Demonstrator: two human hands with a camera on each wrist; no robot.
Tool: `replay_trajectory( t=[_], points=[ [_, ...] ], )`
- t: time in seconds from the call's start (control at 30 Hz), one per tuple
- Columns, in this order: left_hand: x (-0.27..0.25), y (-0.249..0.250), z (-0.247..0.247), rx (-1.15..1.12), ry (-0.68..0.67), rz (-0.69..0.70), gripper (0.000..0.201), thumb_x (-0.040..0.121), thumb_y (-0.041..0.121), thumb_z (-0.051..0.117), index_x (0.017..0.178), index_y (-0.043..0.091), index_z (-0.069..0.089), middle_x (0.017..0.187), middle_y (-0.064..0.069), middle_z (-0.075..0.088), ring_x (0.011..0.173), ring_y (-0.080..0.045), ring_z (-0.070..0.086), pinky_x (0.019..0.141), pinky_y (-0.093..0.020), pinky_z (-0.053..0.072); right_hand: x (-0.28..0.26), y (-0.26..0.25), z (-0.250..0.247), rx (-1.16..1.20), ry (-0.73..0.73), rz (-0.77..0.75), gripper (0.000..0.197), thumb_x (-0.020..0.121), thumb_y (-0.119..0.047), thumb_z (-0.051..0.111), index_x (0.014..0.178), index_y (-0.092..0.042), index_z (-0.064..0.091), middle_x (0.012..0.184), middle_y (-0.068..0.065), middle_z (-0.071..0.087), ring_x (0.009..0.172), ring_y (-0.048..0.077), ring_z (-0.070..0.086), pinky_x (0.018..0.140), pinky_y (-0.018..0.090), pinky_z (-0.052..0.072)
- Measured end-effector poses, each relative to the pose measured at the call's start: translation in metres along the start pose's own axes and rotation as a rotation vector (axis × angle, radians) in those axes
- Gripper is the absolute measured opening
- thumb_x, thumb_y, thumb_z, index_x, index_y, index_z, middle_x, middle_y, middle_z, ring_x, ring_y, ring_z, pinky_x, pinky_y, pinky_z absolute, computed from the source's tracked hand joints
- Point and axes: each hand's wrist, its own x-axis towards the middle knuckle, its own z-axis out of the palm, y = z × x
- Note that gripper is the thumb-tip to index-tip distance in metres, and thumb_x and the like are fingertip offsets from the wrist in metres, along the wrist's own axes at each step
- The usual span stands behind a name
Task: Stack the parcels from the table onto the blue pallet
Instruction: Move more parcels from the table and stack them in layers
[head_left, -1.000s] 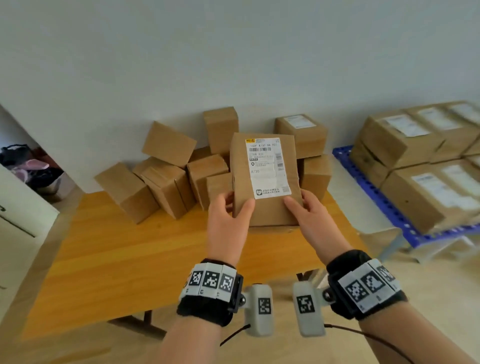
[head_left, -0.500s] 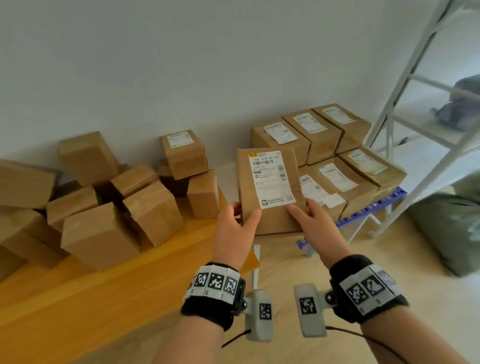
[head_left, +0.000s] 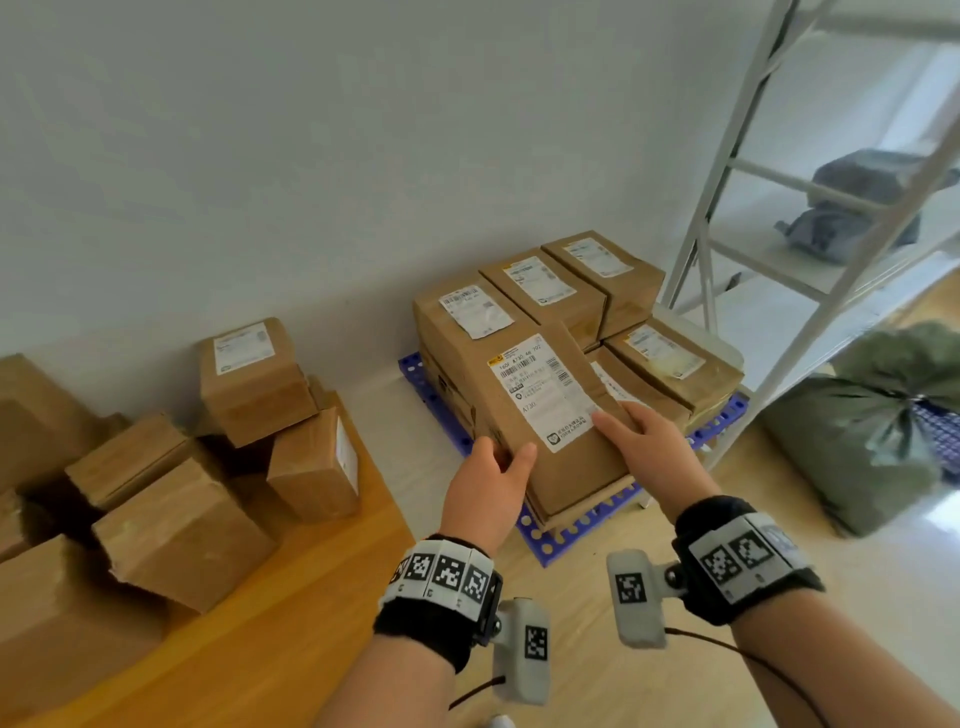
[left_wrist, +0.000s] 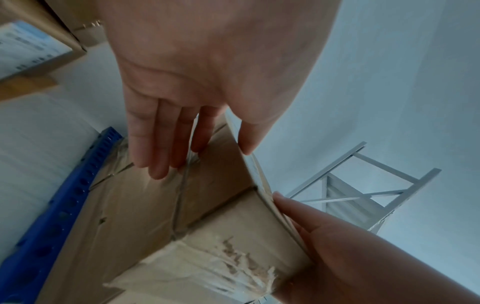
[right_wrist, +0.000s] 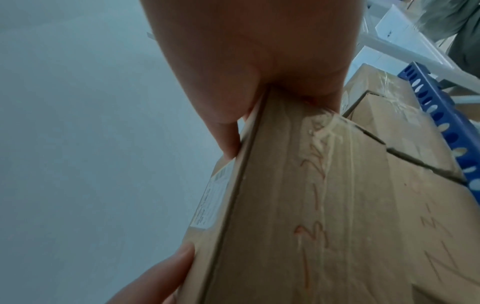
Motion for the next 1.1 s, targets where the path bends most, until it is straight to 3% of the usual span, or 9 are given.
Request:
replay_trajectory(
  t=[0.13, 0.2, 0.33, 0.4, 0.57, 0.73, 0.83, 0.97, 1.1],
  points=[
    [0.023, 0.007, 0.011, 0.038, -0.067, -0.007, 0.04, 0.096, 0.053, 0.045, 0.107, 0.016, 0.051, 0.103, -0.001, 0.061, 0.096, -0.02, 0.059, 0.083, -0.037, 0.05, 0.027, 0.001, -0.011, -0.045, -0.005, 0.028, 0.029, 0.093, -0.05, 0.057, 0.115, -0.031, 0.057, 0.104, -0.008, 0.067, 0.096, 0.013, 0.064, 0.087, 0.036, 0.055],
    [0.031, 0.006, 0.015, 0.054, -0.082, -0.02, 0.04, 0.096, 0.054, 0.044, 0.107, 0.016, 0.051, 0.101, -0.001, 0.061, 0.094, -0.02, 0.059, 0.084, -0.04, 0.051, 0.038, 0.001, -0.012, -0.061, -0.023, 0.032, 0.026, 0.093, -0.049, 0.057, 0.112, -0.032, 0.057, 0.102, -0.008, 0.067, 0.094, 0.011, 0.064, 0.078, 0.028, 0.054],
    [0.04, 0.007, 0.02, 0.072, -0.059, -0.072, 0.041, 0.097, 0.054, 0.042, 0.108, 0.015, 0.05, 0.102, -0.003, 0.061, 0.091, -0.02, 0.059, 0.074, -0.033, 0.047, 0.054, 0.003, -0.01, -0.094, -0.083, 0.031, 0.015, 0.096, -0.046, 0.055, 0.104, -0.033, 0.054, 0.097, -0.009, 0.065, 0.088, 0.007, 0.062, 0.067, 0.02, 0.047],
    [0.043, 0.007, 0.024, 0.073, -0.047, -0.1, 0.04, 0.097, 0.053, 0.042, 0.109, 0.015, 0.049, 0.103, -0.003, 0.061, 0.092, -0.019, 0.059, 0.073, -0.032, 0.046, 0.063, 0.004, -0.01, -0.11, -0.112, 0.024, 0.015, 0.096, -0.045, 0.055, 0.104, -0.032, 0.054, 0.097, -0.009, 0.064, 0.088, 0.007, 0.061, 0.07, 0.022, 0.049],
    [0.042, 0.008, 0.039, 0.018, 0.021, -0.142, 0.039, 0.095, 0.055, 0.045, 0.111, 0.019, 0.05, 0.105, 0.001, 0.06, 0.094, -0.016, 0.059, 0.076, -0.03, 0.046, 0.083, 0.012, -0.013, -0.138, -0.175, 0.01, 0.033, 0.095, -0.045, 0.056, 0.12, -0.023, 0.057, 0.107, -0.003, 0.067, 0.099, 0.015, 0.063, 0.092, 0.039, 0.054],
    [0.035, 0.01, 0.06, -0.055, 0.122, -0.15, 0.044, 0.093, 0.055, 0.048, 0.123, 0.022, 0.048, 0.115, 0.006, 0.058, 0.102, -0.011, 0.057, 0.086, -0.028, 0.048, 0.089, 0.02, -0.018, -0.112, -0.218, -0.024, 0.031, 0.095, -0.041, 0.057, 0.12, -0.023, 0.057, 0.105, -0.004, 0.066, 0.097, 0.014, 0.063, 0.088, 0.036, 0.054],
    [0.034, 0.01, 0.069, -0.143, 0.123, -0.152, 0.053, 0.089, 0.059, 0.049, 0.13, 0.025, 0.047, 0.125, 0.008, 0.056, 0.11, -0.009, 0.055, 0.096, -0.034, 0.049, 0.092, 0.024, -0.022, -0.078, -0.235, -0.058, 0.032, 0.095, -0.039, 0.058, 0.122, -0.022, 0.059, 0.104, -0.006, 0.067, 0.095, 0.012, 0.063, 0.086, 0.033, 0.054],
    [0.028, 0.012, 0.082, -0.272, 0.085, -0.143, 0.084, 0.073, 0.073, 0.051, 0.145, 0.034, 0.031, 0.138, 0.01, 0.048, 0.123, -0.01, 0.05, 0.104, -0.039, 0.045, 0.097, 0.029, -0.026, -0.077, -0.256, -0.073, 0.033, 0.094, -0.041, 0.059, 0.122, -0.023, 0.059, 0.104, -0.006, 0.067, 0.095, 0.012, 0.064, 0.084, 0.033, 0.054],
    [0.021, 0.018, 0.089, -0.352, 0.014, -0.134, 0.083, 0.09, 0.062, 0.049, 0.154, 0.036, 0.004, 0.146, 0.011, 0.041, 0.126, -0.009, 0.048, 0.105, -0.034, 0.044, 0.1, 0.033, -0.029, -0.076, -0.277, -0.086, 0.029, 0.096, -0.041, 0.056, 0.119, -0.023, 0.059, 0.1, -0.008, 0.067, 0.092, 0.01, 0.064, 0.075, 0.027, 0.052]
  ],
)
